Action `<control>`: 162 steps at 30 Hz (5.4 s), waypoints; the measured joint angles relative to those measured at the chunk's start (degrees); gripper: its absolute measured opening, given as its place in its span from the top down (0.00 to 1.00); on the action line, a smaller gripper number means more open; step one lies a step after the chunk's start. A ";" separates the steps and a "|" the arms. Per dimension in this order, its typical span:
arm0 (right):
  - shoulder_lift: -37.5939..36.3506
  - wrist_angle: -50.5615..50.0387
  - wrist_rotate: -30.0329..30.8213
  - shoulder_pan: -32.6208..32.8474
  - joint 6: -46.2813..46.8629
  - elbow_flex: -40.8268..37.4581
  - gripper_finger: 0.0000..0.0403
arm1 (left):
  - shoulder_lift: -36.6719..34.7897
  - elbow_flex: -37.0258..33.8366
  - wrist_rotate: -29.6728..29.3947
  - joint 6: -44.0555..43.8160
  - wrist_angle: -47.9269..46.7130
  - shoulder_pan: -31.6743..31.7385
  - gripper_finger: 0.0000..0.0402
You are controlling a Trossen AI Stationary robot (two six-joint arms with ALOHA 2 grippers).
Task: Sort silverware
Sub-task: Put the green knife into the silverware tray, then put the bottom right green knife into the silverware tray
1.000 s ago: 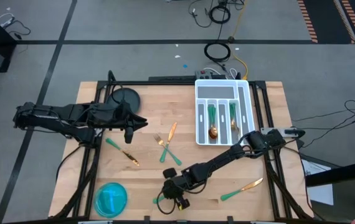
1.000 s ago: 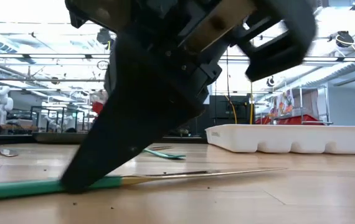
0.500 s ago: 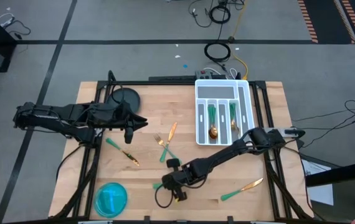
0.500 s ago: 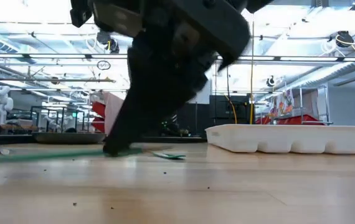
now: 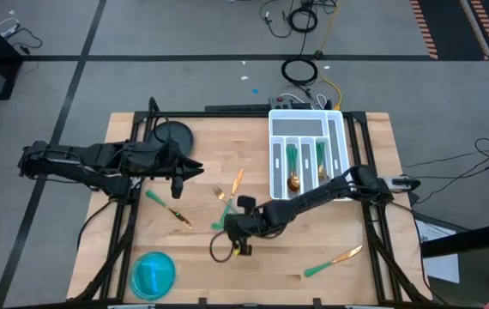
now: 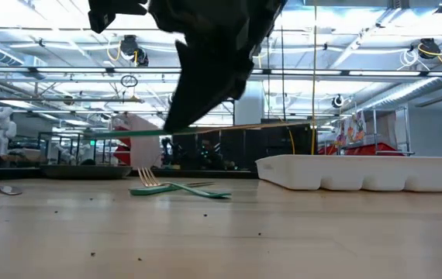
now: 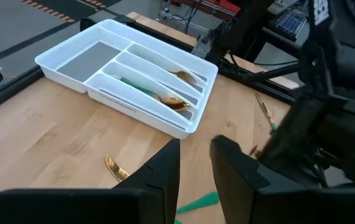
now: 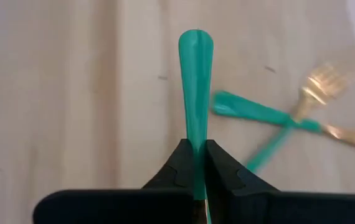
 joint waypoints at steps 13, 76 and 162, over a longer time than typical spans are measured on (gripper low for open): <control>-1.95 -13.82 1.30 -8.05 5.93 0.07 1.00 | 0.00 0.00 -0.12 0.10 -0.04 0.00 0.76; -53.18 -20.45 19.26 -33.08 40.36 -47.87 1.00 | 0.00 0.00 -3.52 4.46 -4.37 0.00 0.76; -66.00 -2.52 9.28 -53.70 18.50 -63.92 0.61 | 0.01 0.00 -10.77 4.38 -4.44 3.26 0.76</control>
